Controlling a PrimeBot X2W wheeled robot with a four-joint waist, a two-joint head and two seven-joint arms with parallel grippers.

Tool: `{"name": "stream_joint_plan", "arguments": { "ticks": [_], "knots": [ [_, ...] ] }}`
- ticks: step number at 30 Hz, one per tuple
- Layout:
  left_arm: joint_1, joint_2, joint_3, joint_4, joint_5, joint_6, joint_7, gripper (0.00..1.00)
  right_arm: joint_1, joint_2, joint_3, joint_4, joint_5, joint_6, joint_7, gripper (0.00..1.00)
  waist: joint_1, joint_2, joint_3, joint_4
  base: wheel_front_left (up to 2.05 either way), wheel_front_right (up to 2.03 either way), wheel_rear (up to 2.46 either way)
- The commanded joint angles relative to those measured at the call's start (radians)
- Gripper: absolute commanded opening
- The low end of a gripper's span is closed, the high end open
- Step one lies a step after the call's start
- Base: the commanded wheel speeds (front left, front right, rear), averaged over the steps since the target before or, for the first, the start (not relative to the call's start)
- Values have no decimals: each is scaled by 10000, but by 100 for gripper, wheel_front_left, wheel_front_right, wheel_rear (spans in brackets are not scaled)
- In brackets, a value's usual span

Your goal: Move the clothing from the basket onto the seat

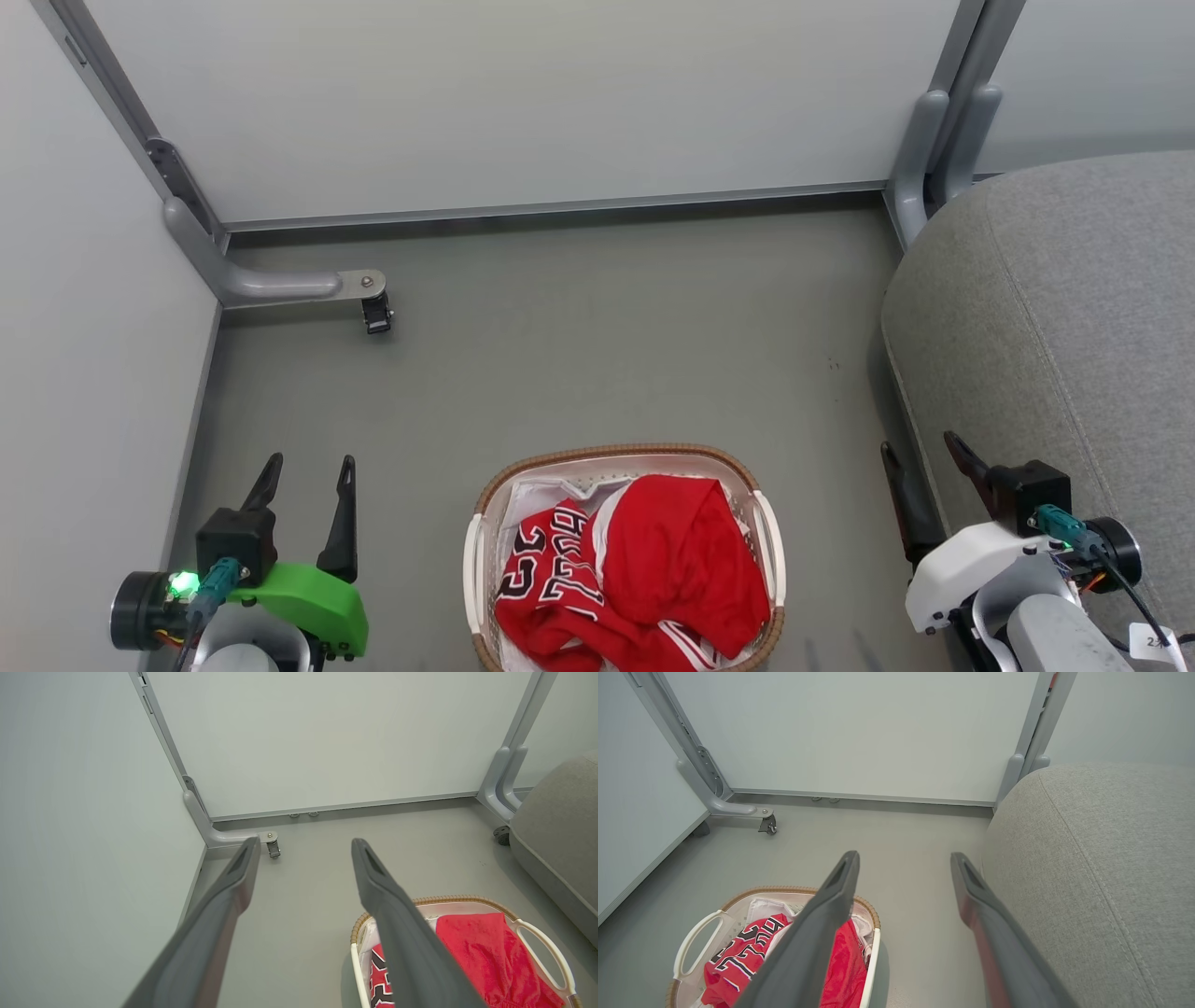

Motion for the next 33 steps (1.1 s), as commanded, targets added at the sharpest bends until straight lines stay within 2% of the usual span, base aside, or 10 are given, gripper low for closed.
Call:
{"name": "stream_joint_plan", "arguments": {
  "ticks": [1, 12, 21, 33],
  "knots": [
    [11, 12, 27, 27, 173, -1, -105, 100, -50, -32, -7, 57, -192, 0, -101, 100, -1, 0, 4, 2, 0, 0, 0],
    [-161, -162, -47, -59, -194, -1, -76, 100, -369, 137, -255, -532, -233, -1, -99, 100, -1, 0, 568, -237, 0, 0, 0],
    [-925, -214, -1094, 498, -805, -1, -73, 100, -1295, 376, -269, -1082, -275, -3, -98, 100, -1, 0, 2028, -719, 0, 0, 0],
    [-2560, 23, -2810, 1351, -1588, -1, -71, 100, -2613, 783, -157, -1853, -347, -3, -98, 100, -1, 0, 4192, -1463, 0, 0, 0]
  ]
}}
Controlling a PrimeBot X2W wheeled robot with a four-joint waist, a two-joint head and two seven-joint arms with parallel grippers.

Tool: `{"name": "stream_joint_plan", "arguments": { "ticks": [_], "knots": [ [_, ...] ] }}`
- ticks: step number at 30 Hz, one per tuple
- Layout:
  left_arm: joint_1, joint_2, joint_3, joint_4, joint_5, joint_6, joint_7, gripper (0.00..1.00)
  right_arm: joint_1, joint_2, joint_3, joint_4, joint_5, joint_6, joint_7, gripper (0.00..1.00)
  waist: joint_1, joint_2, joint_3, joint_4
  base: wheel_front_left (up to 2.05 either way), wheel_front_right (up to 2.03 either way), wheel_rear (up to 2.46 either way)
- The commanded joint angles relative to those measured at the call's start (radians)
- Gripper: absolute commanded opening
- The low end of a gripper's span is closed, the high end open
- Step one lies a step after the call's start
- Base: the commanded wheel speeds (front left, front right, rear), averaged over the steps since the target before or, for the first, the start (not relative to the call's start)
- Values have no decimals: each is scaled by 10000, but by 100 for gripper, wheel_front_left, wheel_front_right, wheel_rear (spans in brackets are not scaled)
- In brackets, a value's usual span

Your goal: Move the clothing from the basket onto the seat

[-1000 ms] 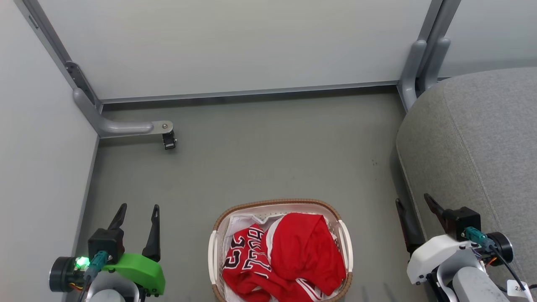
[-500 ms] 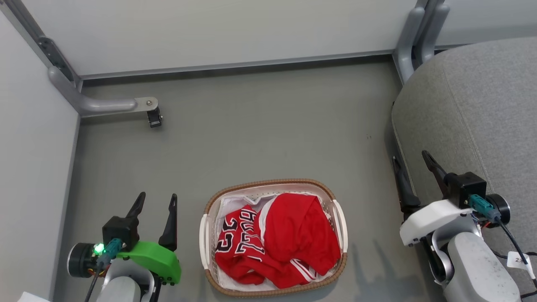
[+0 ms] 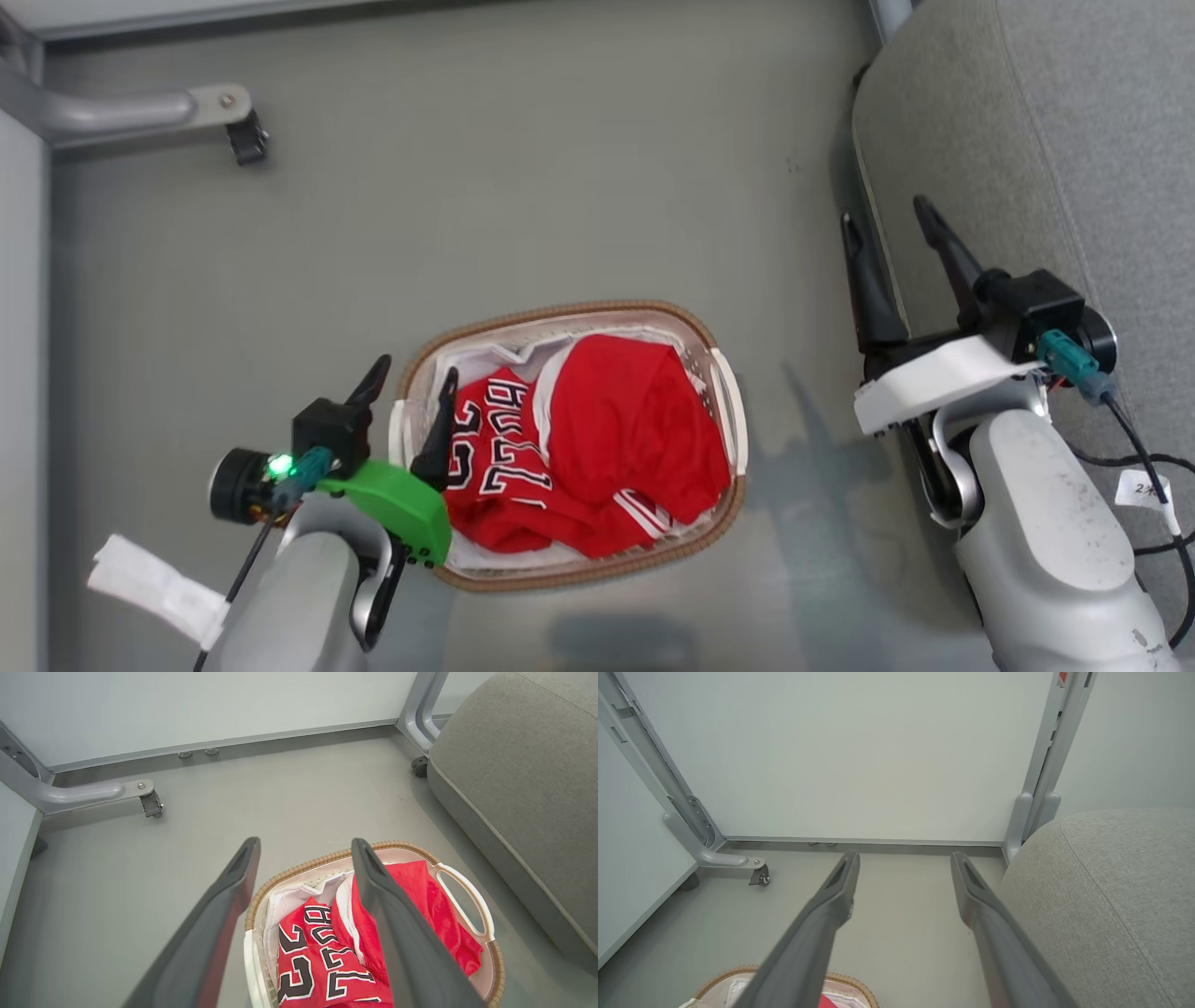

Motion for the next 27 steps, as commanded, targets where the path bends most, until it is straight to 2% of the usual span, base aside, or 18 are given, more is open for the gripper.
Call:
{"name": "stream_joint_plan", "arguments": {
  "ticks": [1, 13, 27],
  "knots": [
    [-331, 101, -269, 143, -64, -1, 4, 100, -209, 44, -63, -117, -12, -6, -40, 100, 0, 0, 1090, -585, 0, 0, 0],
    [-2290, 496, -2239, 1333, -1157, 1, 4, 100, -1302, 196, 298, -1345, 290, -6, -33, 100, 0, 0, 3046, -1435, 0, 0, 0],
    [-3912, 647, -4514, 3178, -2496, 1, 4, 100, -1423, 201, 456, -2068, 864, -6, -33, 100, 0, 0, 4395, -2100, 0, 0, 0]
  ]
}}
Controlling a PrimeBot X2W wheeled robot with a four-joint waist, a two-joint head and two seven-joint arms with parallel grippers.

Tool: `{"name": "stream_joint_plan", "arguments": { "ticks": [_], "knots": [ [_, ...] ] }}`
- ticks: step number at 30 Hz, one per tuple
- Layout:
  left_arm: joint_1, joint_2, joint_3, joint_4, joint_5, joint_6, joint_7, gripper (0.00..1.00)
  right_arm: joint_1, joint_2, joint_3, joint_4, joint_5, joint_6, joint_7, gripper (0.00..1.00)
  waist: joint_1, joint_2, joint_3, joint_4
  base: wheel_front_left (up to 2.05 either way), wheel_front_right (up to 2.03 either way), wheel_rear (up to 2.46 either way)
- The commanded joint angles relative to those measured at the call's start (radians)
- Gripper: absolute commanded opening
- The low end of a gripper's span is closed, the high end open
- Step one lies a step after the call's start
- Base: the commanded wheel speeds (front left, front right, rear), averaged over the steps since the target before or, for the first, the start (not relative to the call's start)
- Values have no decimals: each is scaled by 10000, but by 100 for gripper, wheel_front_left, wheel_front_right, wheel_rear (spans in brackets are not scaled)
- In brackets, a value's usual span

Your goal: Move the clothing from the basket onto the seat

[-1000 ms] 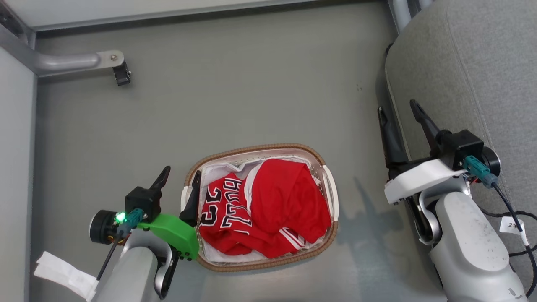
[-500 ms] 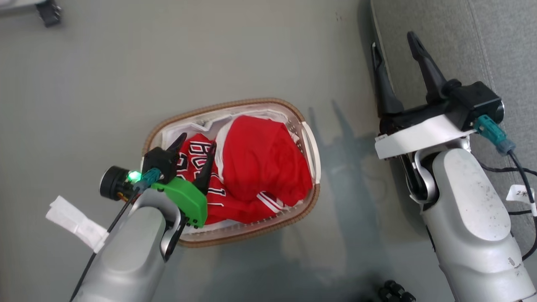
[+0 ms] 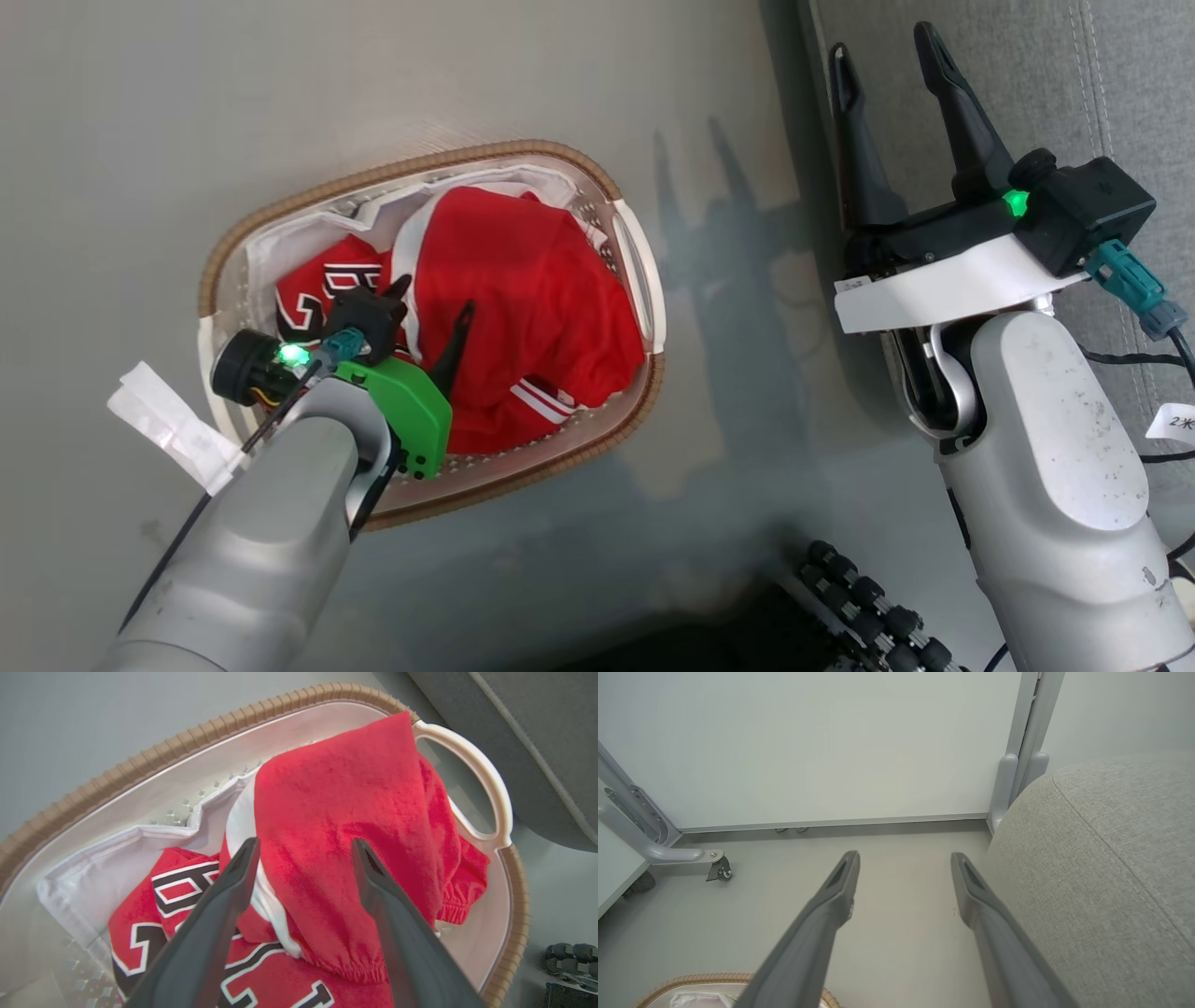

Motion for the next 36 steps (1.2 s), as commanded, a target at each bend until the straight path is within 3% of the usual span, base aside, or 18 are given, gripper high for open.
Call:
{"name": "stream_joint_plan", "arguments": {
  "ticks": [1, 20, 36],
  "knots": [
    [-301, 97, -117, 223, -121, 3, 4, 100, -45, -7, 4, -56, 84, -6, -23, 100, -1, -1, 465, -403, 0, 0, 0],
    [-1679, 166, -904, 1665, -1677, 1, 212, 100, -103, -13, 284, -159, 528, -6, -23, 100, -1, -1, 1070, -673, 0, 0, 0],
    [-2137, 207, -2831, 687, -3130, 1, 1558, 100, -245, -10, 527, -167, 867, -7, -23, 100, -1, -1, 1330, -800, 0, 0, 0]
  ]
}}
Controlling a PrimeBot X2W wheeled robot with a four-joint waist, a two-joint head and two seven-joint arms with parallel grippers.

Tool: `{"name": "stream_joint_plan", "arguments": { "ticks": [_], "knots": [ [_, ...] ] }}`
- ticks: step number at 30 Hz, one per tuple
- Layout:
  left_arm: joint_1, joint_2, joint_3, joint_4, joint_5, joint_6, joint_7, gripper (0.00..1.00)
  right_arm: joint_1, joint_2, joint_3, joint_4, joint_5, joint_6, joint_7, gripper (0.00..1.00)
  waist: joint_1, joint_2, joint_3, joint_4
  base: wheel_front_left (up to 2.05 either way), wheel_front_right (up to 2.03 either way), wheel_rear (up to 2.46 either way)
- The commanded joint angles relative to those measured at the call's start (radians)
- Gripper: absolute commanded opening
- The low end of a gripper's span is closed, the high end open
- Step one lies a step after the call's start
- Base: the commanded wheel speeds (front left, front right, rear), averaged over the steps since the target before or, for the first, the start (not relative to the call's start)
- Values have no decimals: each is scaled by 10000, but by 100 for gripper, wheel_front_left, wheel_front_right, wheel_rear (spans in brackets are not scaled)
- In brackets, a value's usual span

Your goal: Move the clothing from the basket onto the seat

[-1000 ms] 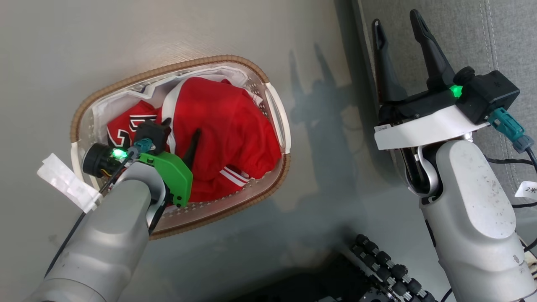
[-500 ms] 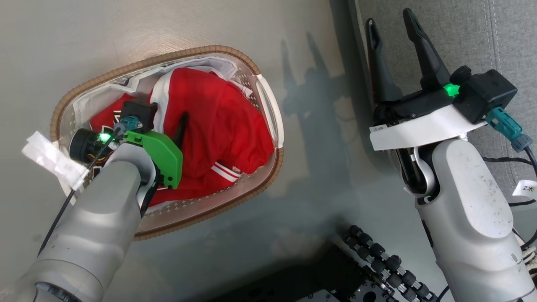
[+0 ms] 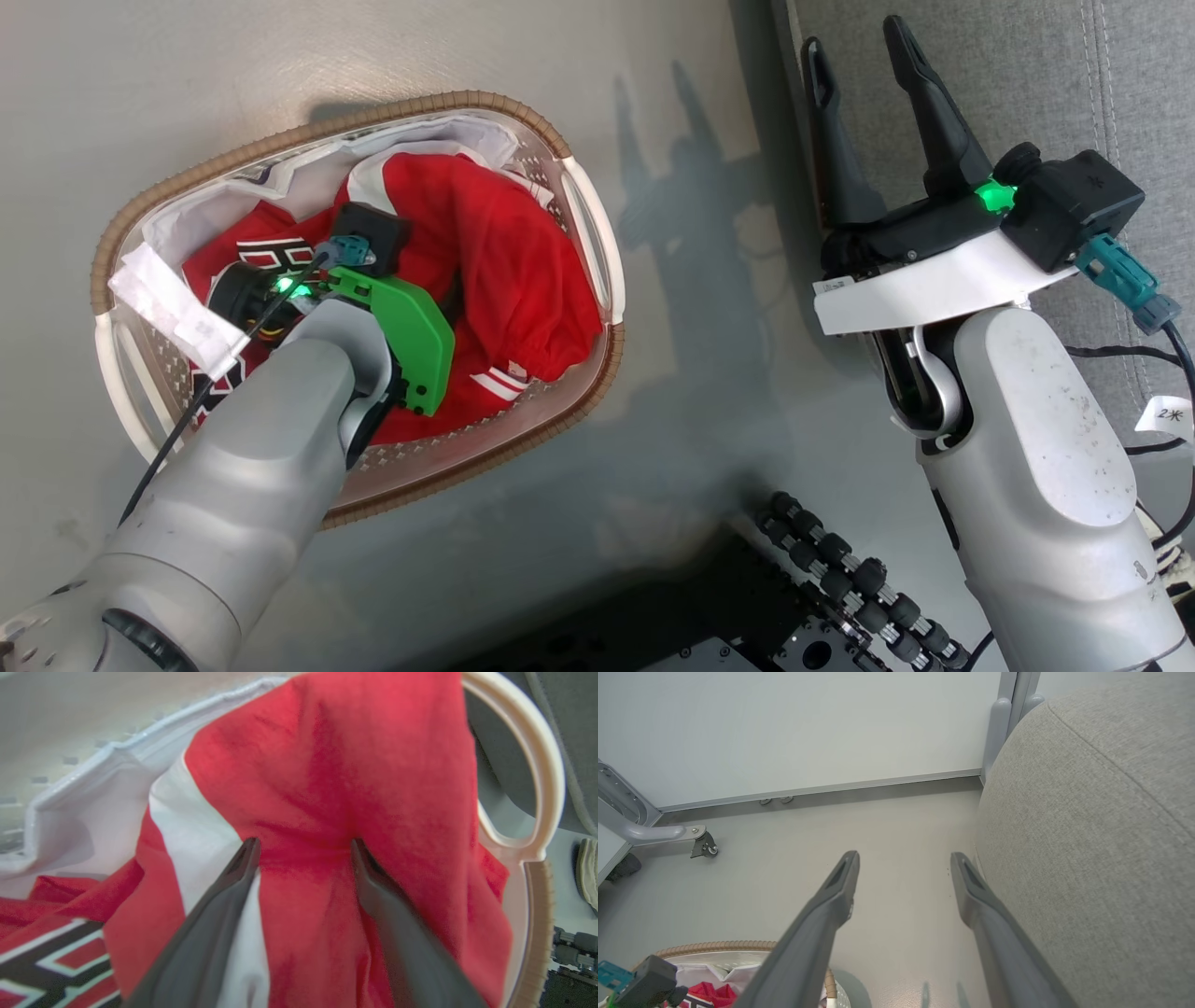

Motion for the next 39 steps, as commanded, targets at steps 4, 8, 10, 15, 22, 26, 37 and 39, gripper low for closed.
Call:
{"name": "stream_joint_plan", "arguments": {
  "ticks": [4, 8, 10, 15, 22, 26, 37, 39],
  "knots": [
    [-301, -27, -573, -55, -226, 1, 84, 100, -86, -21, 58, -41, 104, -7, -23, 100, 0, -1, 60, -1, 0, 0, 0],
    [-396, -172, -1006, 317, -279, -1, 265, 100, -74, -21, 126, -56, 176, -7, -23, 100, 0, -1, 102, -38, 0, 0, 0],
    [-480, -234, -1163, 529, -227, -1, 280, 100, -83, -23, 159, -64, 191, -7, -23, 100, 0, -1, 145, -74, 0, 0, 0],
    [-610, -335, -1397, 991, -139, -1, 315, 100, -168, -21, 169, -79, 268, -7, -23, 100, 0, -1, 287, -159, 0, 0, 0],
    [-724, -386, -1598, 1342, 25, 1, 170, 0, -186, -23, 186, -32, 374, -7, -23, 100, 0, -1, 278, -148, 0, 0, 0],
    [-781, -497, -1632, 1339, 2, -1, -284, 0, -188, -24, 100, 68, 263, -7, -23, 100, 0, -1, 143, 18, 0, 0, 0],
    [-596, -1137, -1694, 920, -77, -1, -1424, 0, 114, -29, -166, 701, -354, -7, -23, 100, 0, -1, -1198, 851, 0, 0, 0],
    [-465, -1200, -1642, 846, -140, 1, -1496, 0, 206, -29, -187, 820, -481, -7, -23, 100, 0, -1, -1547, 999, 0, 0, 0]
  ]
}}
